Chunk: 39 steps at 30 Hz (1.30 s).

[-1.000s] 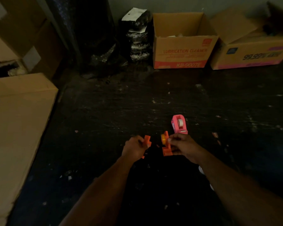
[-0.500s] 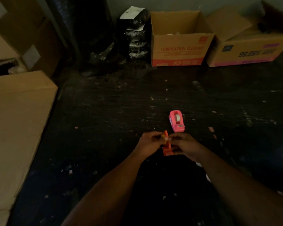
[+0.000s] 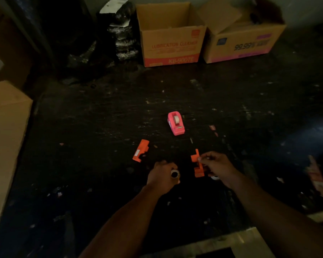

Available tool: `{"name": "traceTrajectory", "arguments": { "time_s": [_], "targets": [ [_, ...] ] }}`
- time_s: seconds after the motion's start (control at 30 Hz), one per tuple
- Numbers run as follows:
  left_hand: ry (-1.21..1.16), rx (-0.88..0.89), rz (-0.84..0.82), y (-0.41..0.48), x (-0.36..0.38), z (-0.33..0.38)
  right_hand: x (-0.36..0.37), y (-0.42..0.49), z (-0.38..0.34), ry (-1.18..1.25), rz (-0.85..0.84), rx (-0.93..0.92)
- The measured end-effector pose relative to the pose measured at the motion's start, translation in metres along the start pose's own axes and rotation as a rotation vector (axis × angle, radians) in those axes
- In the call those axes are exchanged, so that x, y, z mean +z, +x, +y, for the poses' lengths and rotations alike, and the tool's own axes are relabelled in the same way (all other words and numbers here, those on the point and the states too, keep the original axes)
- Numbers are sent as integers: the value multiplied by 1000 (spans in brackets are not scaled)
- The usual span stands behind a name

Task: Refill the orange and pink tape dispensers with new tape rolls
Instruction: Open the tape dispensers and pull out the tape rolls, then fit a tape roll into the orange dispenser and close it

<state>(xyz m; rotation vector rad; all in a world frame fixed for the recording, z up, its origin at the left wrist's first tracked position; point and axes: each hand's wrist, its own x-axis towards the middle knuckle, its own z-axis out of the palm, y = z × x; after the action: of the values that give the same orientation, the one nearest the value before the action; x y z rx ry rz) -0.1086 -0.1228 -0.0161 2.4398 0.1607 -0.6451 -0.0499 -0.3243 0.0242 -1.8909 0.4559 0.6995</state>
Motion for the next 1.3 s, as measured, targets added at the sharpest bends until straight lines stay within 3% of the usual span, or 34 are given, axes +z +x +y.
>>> {"name": "traceTrajectory", "arguments": {
  "time_s": [0.17,0.43,0.77,0.97,1.1,1.3],
  "targets": [
    [134,35,29,5,12,10,-34,-8,13,106,112,-18],
    [19,89,74,42,11,52,-80,1,30,85,223,-7],
    [40,168,114,81,29,81,-88,28,34,96,145,25],
    [-251,82,92,87,10,78,-73,45,-1,33,74,-121],
    [-407,123,163,85,-22,69,-47,49,-36,21,1,-235],
    [-707,106,174,65,-75,54,-16,46,-72,16,-174,-231]
  ]
}}
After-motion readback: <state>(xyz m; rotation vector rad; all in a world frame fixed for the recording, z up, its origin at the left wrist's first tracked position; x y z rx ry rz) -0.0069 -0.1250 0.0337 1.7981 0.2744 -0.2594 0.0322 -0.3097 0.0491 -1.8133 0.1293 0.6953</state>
